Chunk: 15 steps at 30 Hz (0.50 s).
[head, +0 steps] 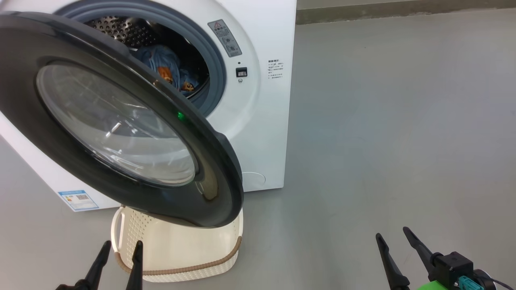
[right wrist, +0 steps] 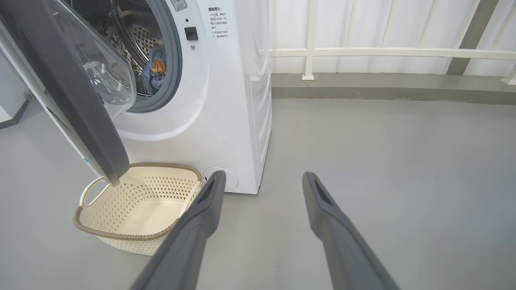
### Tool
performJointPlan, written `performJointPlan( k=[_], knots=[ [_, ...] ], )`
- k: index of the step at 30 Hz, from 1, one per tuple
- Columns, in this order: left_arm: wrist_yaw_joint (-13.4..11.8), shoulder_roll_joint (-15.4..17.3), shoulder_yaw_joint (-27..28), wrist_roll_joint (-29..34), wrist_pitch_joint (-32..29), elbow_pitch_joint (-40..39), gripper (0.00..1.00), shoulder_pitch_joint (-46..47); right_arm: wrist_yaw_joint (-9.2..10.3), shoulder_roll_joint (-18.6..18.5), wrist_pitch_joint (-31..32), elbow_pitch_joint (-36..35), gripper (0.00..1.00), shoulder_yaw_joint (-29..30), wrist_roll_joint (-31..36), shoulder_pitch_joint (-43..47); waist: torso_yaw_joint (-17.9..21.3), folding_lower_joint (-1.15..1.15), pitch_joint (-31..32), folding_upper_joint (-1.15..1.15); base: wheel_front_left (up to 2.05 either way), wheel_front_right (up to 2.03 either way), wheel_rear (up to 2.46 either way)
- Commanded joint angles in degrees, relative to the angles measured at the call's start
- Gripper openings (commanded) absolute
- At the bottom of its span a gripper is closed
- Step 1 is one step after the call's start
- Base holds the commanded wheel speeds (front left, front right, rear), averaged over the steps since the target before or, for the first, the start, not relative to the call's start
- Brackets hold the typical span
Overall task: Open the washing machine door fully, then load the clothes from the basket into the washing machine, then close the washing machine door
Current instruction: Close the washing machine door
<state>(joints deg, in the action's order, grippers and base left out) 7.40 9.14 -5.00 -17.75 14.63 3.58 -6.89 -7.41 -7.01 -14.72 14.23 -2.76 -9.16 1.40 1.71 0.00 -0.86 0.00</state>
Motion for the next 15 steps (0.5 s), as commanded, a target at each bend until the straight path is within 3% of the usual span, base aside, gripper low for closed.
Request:
performJointPlan(
  k=[1,2,15],
  knots=[
    [0.1,0.3,1.9,0.9,0.4,-1.9,1.00,1.2,-0.08,-0.7,-0.3,-0.8,0.38,-0.9,0.6,-0.4,-0.1,0.00,0.0,0.00,0.00,0.00,0.00],
    [0.1,0.3,1.9,1.0,0.4,-2.1,1.00,1.3,-0.08,-0.7,-0.3,-0.6,0.00,-0.9,0.7,-0.4,-0.1,0.00,0.0,0.00,0.00,0.00,0.00],
    [0.1,0.3,2.2,1.4,0.4,-3.1,1.00,1.4,-0.08,0.1,-0.3,-1.4,0.00,-0.1,1.0,-2.1,-0.5,0.00,0.0,0.00,0.00,0.00,0.00]
  ],
)
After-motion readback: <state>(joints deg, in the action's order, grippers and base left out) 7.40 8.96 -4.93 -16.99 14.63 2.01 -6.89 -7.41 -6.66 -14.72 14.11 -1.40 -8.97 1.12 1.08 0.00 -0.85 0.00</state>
